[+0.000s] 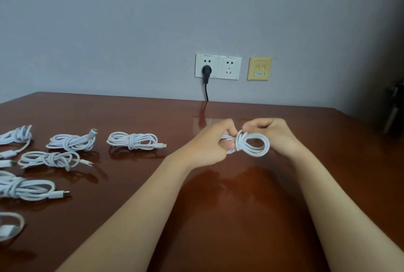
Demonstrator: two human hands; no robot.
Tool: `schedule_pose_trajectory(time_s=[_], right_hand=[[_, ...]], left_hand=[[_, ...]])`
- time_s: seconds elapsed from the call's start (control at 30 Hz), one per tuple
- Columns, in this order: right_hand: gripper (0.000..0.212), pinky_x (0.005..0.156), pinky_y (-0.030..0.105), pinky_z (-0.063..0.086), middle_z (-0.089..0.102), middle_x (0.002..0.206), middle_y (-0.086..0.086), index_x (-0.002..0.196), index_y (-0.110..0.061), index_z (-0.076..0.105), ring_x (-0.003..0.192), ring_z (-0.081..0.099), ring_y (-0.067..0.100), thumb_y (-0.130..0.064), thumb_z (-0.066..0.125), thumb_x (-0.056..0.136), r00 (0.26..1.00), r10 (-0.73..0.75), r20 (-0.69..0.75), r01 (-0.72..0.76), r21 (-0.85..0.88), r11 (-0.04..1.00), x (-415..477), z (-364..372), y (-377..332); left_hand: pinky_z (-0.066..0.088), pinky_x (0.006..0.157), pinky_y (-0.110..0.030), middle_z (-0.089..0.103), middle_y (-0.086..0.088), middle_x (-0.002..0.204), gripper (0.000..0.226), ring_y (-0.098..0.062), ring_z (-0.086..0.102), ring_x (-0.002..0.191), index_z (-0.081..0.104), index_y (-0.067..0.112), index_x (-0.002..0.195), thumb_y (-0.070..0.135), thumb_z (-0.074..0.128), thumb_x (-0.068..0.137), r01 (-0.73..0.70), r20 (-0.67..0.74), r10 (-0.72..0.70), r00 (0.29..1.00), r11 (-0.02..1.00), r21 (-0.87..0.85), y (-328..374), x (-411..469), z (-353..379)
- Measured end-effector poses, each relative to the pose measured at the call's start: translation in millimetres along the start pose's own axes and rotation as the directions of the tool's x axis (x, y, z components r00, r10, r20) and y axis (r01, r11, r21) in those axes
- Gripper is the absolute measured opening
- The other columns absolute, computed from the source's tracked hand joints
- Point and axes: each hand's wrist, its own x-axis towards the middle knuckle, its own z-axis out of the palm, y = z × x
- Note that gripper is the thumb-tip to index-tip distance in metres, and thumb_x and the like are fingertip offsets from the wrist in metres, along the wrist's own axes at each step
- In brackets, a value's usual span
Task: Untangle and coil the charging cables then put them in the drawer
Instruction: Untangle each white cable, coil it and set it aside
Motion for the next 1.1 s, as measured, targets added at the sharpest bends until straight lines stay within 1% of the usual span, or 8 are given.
schedule_pose_trajectory(time_s=[0.17, 0.3, 0.4, 0.6, 0.7, 0.8, 0.93, 1.1], right_hand=[[0.022, 0.037, 0.016, 0.036, 0.062, 0.054, -0.001, 0.073, -0.015, 0.070, 0.039, 0.041, 0.006, 0.001, 0.060, 0.085, 0.999, 0.025, -0.041, -0.022, 0.068, 0.997, 1, 14, 2], [0.015, 0.039, 0.017, 0.044, 0.059, 0.056, 0.000, 0.073, -0.011, 0.066, 0.041, 0.047, 0.005, -0.005, 0.062, 0.087, 0.995, -0.045, -0.090, 0.051, 0.067, 0.996, 1, 34, -2], [0.018, 0.051, 0.023, 0.049, 0.055, 0.045, -0.011, 0.067, -0.020, 0.066, 0.043, 0.050, 0.008, -0.011, 0.064, 0.082, 0.955, -0.217, -0.202, 0.180, -0.185, 0.966, -3, 49, -2], [0.008, 0.068, 0.032, 0.050, 0.061, 0.057, 0.004, 0.071, -0.026, 0.069, 0.060, 0.059, 0.023, -0.023, 0.069, 0.078, 0.929, -0.324, -0.181, 0.293, -0.177, 0.939, -8, 57, -6], [0.022, 0.067, 0.039, 0.054, 0.063, 0.059, 0.000, 0.073, -0.022, 0.067, 0.055, 0.059, 0.015, -0.014, 0.056, 0.091, 0.948, -0.307, -0.085, 0.302, -0.063, 0.951, -6, 58, -2], [0.025, 0.061, 0.039, 0.054, 0.059, 0.066, 0.001, 0.073, -0.020, 0.065, 0.048, 0.055, 0.012, -0.011, 0.053, 0.093, 0.946, -0.279, -0.167, 0.274, -0.053, 0.960, -1, 54, -1], [0.024, 0.073, 0.052, 0.054, 0.065, 0.083, 0.011, 0.067, -0.033, 0.068, 0.068, 0.064, 0.035, -0.023, 0.062, 0.088, 0.931, -0.226, -0.285, 0.210, -0.085, 0.974, 3, 51, 3], [0.023, 0.075, 0.048, 0.053, 0.067, 0.067, 0.010, 0.071, -0.014, 0.072, 0.073, 0.064, 0.033, -0.027, 0.059, 0.086, 0.929, -0.276, -0.246, 0.192, -0.318, 0.929, 3, 54, 6]], left_hand=[[0.036, 0.062, -0.022, 0.054, 0.008, 0.075, 0.025, -0.005, 0.048, 0.068, 0.044, 0.028, 0.078, 0.008, 0.046, 0.094, -0.007, -0.230, -0.036, 0.972, 0.983, -0.182, -1, 4, -4], [0.041, 0.076, -0.031, 0.056, 0.000, 0.087, 0.021, -0.014, 0.049, 0.078, 0.043, 0.028, 0.083, 0.012, 0.044, 0.095, 0.049, -0.397, -0.207, 0.894, 0.927, -0.373, -6, 13, -2], [0.043, 0.083, -0.034, 0.060, -0.006, 0.108, 0.014, -0.020, 0.052, 0.087, 0.041, 0.026, 0.095, 0.012, 0.045, 0.095, 0.100, -0.429, -0.364, 0.827, 0.845, -0.526, -9, 17, -1], [0.046, 0.095, -0.036, 0.065, 0.000, 0.114, 0.039, -0.020, 0.057, 0.109, 0.055, 0.026, 0.122, 0.008, 0.048, 0.088, 0.083, -0.473, -0.262, 0.841, 0.927, -0.365, -8, 14, 0], [0.046, 0.086, -0.033, 0.067, 0.002, 0.099, 0.034, -0.021, 0.059, 0.101, 0.058, 0.029, 0.115, 0.013, 0.050, 0.086, 0.097, -0.473, -0.247, 0.845, 0.943, -0.319, -10, 11, 0], [0.043, 0.076, -0.029, 0.061, 0.005, 0.080, 0.026, -0.024, 0.060, 0.093, 0.053, 0.028, 0.102, 0.007, 0.049, 0.086, 0.078, -0.474, -0.225, 0.851, 0.948, -0.309, -6, 9, 5], [0.046, 0.074, -0.028, 0.064, -0.002, 0.098, 0.020, -0.019, 0.061, 0.092, 0.049, 0.025, 0.085, 0.009, 0.060, 0.081, 0.083, -0.441, -0.193, 0.876, 0.963, -0.257, -7, 10, 13], [0.053, 0.079, -0.040, 0.068, -0.006, 0.091, 0.029, -0.025, 0.065, 0.089, 0.058, 0.026, 0.085, -0.002, 0.057, 0.078, 0.041, -0.458, -0.241, 0.856, 0.914, -0.404, -2, 10, 11]])
